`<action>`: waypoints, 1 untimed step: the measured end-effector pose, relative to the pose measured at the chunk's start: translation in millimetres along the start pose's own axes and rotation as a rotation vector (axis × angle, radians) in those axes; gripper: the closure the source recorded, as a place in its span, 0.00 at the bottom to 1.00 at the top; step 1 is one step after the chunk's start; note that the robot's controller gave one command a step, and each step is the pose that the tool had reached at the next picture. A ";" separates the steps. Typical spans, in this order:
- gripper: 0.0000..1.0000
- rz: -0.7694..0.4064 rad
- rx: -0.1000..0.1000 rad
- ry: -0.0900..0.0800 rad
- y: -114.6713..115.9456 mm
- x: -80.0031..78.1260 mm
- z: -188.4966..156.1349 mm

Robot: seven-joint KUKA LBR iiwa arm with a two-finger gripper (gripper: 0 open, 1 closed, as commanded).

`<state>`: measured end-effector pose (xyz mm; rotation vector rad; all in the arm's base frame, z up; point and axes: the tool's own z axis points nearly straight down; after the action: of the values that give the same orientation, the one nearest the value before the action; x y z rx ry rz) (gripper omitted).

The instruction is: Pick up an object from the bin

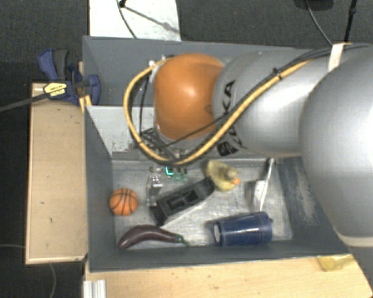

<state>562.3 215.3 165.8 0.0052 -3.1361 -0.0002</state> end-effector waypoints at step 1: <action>0.00 0.006 -0.001 -0.008 -1.0 -2.3 -4.5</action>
Offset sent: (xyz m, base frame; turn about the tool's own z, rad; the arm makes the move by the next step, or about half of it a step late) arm -0.0328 0.0402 -0.0958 -0.3600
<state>564.6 214.3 170.4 -0.0038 -3.1441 -0.0025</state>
